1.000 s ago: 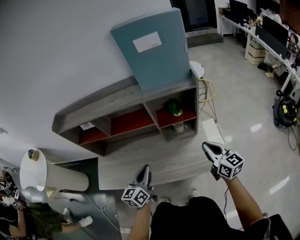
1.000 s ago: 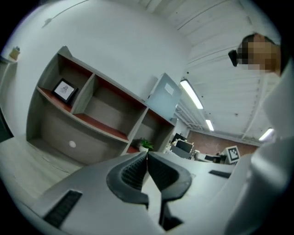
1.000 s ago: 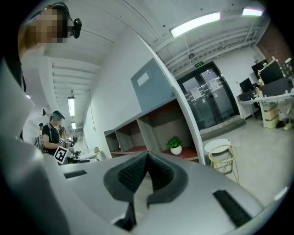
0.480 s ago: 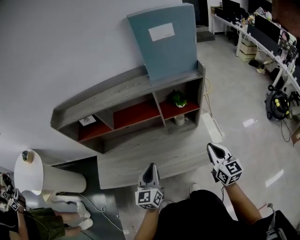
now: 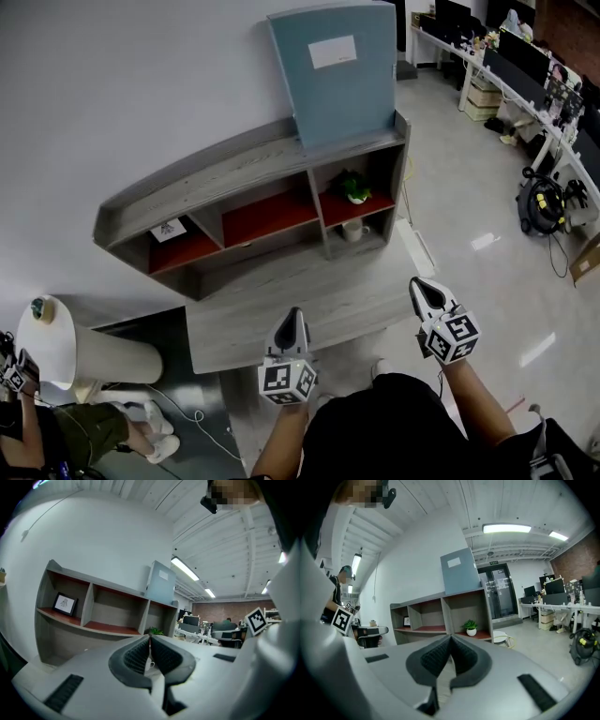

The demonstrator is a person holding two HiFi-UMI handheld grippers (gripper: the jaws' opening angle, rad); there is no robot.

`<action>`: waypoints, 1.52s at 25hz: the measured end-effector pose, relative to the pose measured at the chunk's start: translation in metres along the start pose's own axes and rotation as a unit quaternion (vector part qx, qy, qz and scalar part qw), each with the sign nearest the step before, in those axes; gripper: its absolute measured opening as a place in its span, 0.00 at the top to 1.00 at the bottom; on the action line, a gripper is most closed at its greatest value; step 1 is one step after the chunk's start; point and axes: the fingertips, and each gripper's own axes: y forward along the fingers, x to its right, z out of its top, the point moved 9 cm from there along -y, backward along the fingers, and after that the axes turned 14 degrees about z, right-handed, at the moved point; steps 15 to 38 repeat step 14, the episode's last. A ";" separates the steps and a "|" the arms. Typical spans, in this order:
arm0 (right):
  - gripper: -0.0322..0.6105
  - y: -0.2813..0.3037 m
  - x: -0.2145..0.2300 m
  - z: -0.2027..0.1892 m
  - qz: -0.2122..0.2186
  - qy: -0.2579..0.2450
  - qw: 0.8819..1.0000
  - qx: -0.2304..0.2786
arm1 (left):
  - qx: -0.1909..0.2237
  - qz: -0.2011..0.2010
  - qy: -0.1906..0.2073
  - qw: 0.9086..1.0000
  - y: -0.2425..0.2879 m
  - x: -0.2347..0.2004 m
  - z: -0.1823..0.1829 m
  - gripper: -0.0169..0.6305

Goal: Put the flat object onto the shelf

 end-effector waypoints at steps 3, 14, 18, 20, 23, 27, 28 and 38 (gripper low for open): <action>0.95 -0.003 0.003 0.003 -0.002 -0.003 1.000 -0.004 | 0.006 0.006 0.013 1.000 0.004 -0.002 0.003 0.95; 0.95 -0.005 0.033 0.006 0.004 -0.013 1.000 -0.002 | 0.007 0.025 0.014 1.000 0.016 0.018 -0.006 0.95; 0.95 -0.005 0.033 0.006 0.004 -0.013 1.000 -0.002 | 0.007 0.025 0.014 1.000 0.016 0.018 -0.006 0.95; 0.95 -0.005 0.033 0.006 0.004 -0.013 1.000 -0.002 | 0.007 0.025 0.014 1.000 0.016 0.018 -0.006 0.95; 0.95 -0.005 0.033 0.006 0.004 -0.013 1.000 -0.002 | 0.007 0.025 0.014 1.000 0.016 0.018 -0.006 0.95; 0.95 -0.005 0.033 0.006 0.004 -0.013 1.000 -0.002 | 0.007 0.025 0.014 1.000 0.016 0.018 -0.006 0.95; 0.95 -0.005 0.033 0.006 0.004 -0.013 1.000 -0.002 | 0.007 0.025 0.014 1.000 0.016 0.018 -0.006 0.95; 0.95 -0.005 0.033 0.006 0.004 -0.013 1.000 -0.002 | 0.007 0.025 0.014 1.000 0.016 0.018 -0.006 0.95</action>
